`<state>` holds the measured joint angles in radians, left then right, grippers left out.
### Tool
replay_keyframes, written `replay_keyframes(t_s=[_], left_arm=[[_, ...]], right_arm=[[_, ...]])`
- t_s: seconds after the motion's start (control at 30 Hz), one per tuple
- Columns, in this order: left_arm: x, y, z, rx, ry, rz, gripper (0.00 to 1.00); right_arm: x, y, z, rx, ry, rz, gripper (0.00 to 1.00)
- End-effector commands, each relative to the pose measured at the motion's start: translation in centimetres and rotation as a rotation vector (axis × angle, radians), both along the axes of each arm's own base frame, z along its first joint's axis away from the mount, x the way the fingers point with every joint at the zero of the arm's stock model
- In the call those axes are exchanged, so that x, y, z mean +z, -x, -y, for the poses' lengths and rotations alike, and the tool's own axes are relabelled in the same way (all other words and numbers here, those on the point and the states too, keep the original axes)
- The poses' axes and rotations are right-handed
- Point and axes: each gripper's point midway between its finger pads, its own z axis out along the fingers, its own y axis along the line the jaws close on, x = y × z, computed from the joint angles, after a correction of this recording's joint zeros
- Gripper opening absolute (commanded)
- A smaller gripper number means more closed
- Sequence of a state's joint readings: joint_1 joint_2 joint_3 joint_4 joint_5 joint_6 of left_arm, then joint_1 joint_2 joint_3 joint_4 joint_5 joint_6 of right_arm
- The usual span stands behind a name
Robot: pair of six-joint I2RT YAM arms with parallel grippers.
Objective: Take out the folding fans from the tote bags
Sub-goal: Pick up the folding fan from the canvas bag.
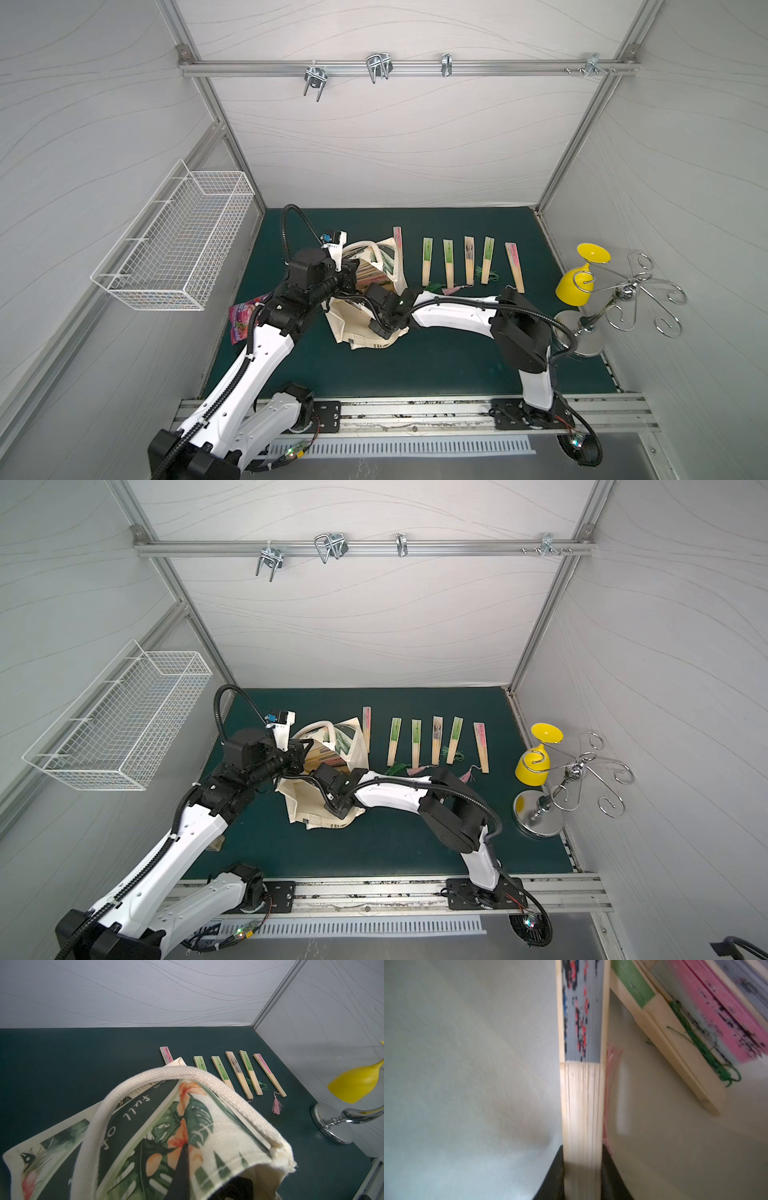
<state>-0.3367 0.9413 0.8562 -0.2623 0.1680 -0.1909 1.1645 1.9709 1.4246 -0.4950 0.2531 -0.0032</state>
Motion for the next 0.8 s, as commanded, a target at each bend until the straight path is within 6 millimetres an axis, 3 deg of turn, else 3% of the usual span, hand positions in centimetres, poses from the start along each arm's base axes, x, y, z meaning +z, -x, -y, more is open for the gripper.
replay_keyframes(t_s=[0.0,0.4,0.77], left_arm=[[1.6,-0.7,-0.5,0.051,0.016,0.065,0.00],[1.4,-1.6,-1.2,0.107,0.015,0.074,0.00],[3.0,-2.8,-2.9,0.203,-0.052,0.135,0.00]], right_arm=[[4.8,0.0,-0.6,-0.021,-0.068,0.052,0.13],[7.8,1.0,0.5,-0.068,-0.115,0.041,0.05],[7.6,2.6,3.0,-0.077,-0.089,0.021,0.00]])
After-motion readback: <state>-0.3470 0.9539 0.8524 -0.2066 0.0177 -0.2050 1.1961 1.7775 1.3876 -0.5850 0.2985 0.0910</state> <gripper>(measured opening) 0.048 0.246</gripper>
